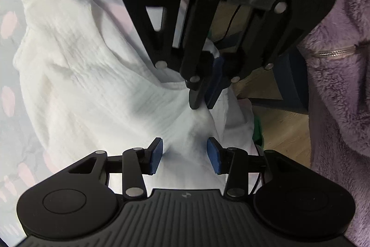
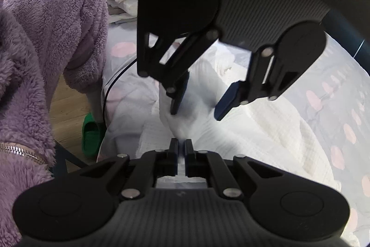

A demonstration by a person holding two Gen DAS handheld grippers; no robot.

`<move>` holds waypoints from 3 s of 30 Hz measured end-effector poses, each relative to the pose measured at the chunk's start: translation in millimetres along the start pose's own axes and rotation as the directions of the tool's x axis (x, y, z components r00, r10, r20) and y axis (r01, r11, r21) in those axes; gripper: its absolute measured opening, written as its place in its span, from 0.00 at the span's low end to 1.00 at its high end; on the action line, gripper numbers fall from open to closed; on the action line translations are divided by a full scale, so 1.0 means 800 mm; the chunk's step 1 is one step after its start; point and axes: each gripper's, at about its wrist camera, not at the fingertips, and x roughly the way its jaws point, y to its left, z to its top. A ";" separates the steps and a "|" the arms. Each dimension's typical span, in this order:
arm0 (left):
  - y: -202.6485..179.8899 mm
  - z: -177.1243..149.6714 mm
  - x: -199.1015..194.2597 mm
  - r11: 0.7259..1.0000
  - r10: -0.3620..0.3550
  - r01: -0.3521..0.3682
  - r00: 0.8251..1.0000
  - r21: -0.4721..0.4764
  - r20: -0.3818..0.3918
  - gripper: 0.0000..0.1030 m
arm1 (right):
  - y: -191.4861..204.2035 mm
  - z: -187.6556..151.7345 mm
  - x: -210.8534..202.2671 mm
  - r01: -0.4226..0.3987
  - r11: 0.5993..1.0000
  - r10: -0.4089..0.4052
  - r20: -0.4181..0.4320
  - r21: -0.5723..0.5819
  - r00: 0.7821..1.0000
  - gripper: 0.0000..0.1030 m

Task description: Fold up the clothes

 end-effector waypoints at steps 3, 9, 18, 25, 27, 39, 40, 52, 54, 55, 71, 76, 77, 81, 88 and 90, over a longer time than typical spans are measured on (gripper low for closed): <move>0.000 -0.004 0.008 1.000 0.001 -0.001 1.000 -0.031 0.002 0.27 | 0.000 0.001 -0.001 0.006 1.000 -0.006 0.001 -0.006 1.000 0.06; -0.003 -0.023 0.009 0.990 0.028 -0.020 0.998 -0.142 0.049 0.14 | -0.002 -0.001 -0.005 0.028 1.000 -0.028 0.009 0.010 1.000 0.06; -0.013 -0.103 0.010 0.868 0.189 -0.112 0.975 -0.484 0.113 0.10 | -0.019 -0.001 -0.016 0.071 0.992 -0.076 0.040 0.106 0.996 0.11; -0.035 -0.183 0.007 0.664 0.342 -0.088 0.919 -0.743 0.197 0.09 | -0.064 -0.017 -0.040 0.208 0.957 -0.214 0.007 0.203 0.977 0.11; -0.046 -0.207 0.007 0.584 0.387 -0.051 0.895 -0.810 0.223 0.09 | -0.075 -0.036 -0.047 0.247 0.942 -0.253 -0.002 0.225 0.967 0.11; -0.060 -0.246 -0.024 0.385 0.525 0.045 0.811 -0.922 0.259 0.09 | -0.069 -0.059 -0.081 0.275 0.961 -0.272 -0.090 0.031 0.958 0.25; -0.059 -0.247 -0.028 0.386 0.530 0.045 0.806 -0.921 0.262 0.09 | -0.060 -0.060 -0.081 0.271 0.962 -0.269 -0.096 0.011 0.958 0.25; -0.049 -0.246 -0.050 0.356 0.587 0.010 0.776 -0.935 0.231 0.09 | -0.011 -0.117 -0.017 0.186 0.975 -0.219 -0.383 -0.122 0.898 0.25; -0.048 -0.245 -0.051 0.350 0.591 0.006 0.775 -0.937 0.226 0.09 | -0.020 -0.118 -0.015 0.229 0.967 -0.255 -0.381 -0.112 0.889 0.25; -0.047 -0.245 -0.051 0.346 0.592 0.004 0.774 -0.938 0.222 0.09 | -0.025 -0.117 -0.016 0.252 0.961 -0.275 -0.374 -0.110 0.886 0.25; -0.001 -0.266 -0.020 0.222 0.563 -0.012 0.818 -0.975 0.118 0.09 | -0.130 -0.086 -0.011 0.380 0.925 -0.369 -0.291 -0.022 0.883 0.44; 0.017 -0.256 -0.005 0.228 0.541 -0.055 0.837 -0.972 0.080 0.09 | -0.166 -0.093 0.007 0.428 0.900 -0.382 -0.329 0.081 0.864 0.43; 0.020 -0.254 -0.003 0.232 0.539 -0.060 0.839 -0.971 0.077 0.09 | -0.173 -0.096 0.011 0.431 0.897 -0.378 -0.336 0.098 0.863 0.43; 0.023 -0.248 -0.005 0.228 0.531 -0.065 0.845 -0.971 0.068 0.09 | -0.176 -0.096 0.007 0.415 0.903 -0.366 -0.308 0.111 0.878 0.43; 0.017 -0.253 -0.005 0.192 0.527 -0.042 0.847 -0.981 0.066 0.09 | -0.120 -0.093 -0.039 0.325 0.945 -0.323 -0.170 -0.016 0.931 0.43; 0.018 -0.255 -0.003 0.190 0.523 -0.039 0.850 -0.981 0.067 0.09 | -0.099 -0.093 -0.043 0.300 0.951 -0.308 -0.137 -0.080 0.941 0.42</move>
